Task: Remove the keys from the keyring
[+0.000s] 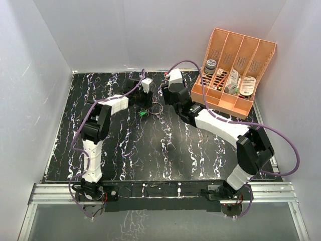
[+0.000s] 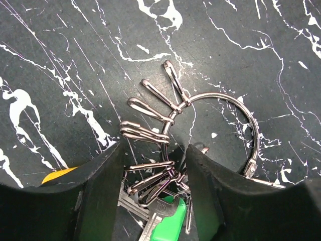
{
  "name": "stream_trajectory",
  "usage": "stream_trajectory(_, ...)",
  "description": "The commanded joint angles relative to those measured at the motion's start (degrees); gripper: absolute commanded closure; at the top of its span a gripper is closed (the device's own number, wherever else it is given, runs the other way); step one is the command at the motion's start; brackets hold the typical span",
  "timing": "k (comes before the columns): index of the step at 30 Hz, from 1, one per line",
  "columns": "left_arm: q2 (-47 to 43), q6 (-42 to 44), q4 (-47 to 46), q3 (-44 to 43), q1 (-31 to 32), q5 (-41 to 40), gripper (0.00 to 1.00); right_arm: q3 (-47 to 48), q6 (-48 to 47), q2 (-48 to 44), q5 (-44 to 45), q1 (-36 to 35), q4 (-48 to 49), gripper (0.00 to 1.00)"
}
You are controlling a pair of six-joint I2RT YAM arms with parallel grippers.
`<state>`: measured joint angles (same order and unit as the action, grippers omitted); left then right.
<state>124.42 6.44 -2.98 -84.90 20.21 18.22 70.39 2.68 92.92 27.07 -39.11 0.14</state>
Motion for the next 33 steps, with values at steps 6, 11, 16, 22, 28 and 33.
stream_trajectory(6,1.59,-1.81,2.96,1.79,2.2,3.13,0.83,-0.41,0.27,-2.88,1.53,0.0,3.85,0.49)
stream_trajectory(11,2.77,-4.23,0.26,4.55,4.97,2.85,0.83,-0.73,0.01,-3.32,1.58,0.02,4.45,0.49)
stream_trajectory(16,5.37,-5.99,0.41,3.63,6.62,0.09,0.86,-1.0,-0.17,-3.52,1.59,0.0,4.32,0.49)
stream_trajectory(22,5.34,-6.83,0.51,3.0,6.56,-2.52,1.0,-1.63,-0.18,-4.21,2.26,-0.02,4.82,0.49)
stream_trajectory(28,-2.83,-6.58,-2.42,5.91,6.6,-4.44,1.0,-2.79,-0.9,-4.84,6.25,-0.02,6.4,0.48)
stream_trajectory(33,-15.32,-6.27,-5.3,9.27,6.6,-7.16,1.0,-5.12,-2.29,-5.56,12.19,0.06,9.4,0.49)
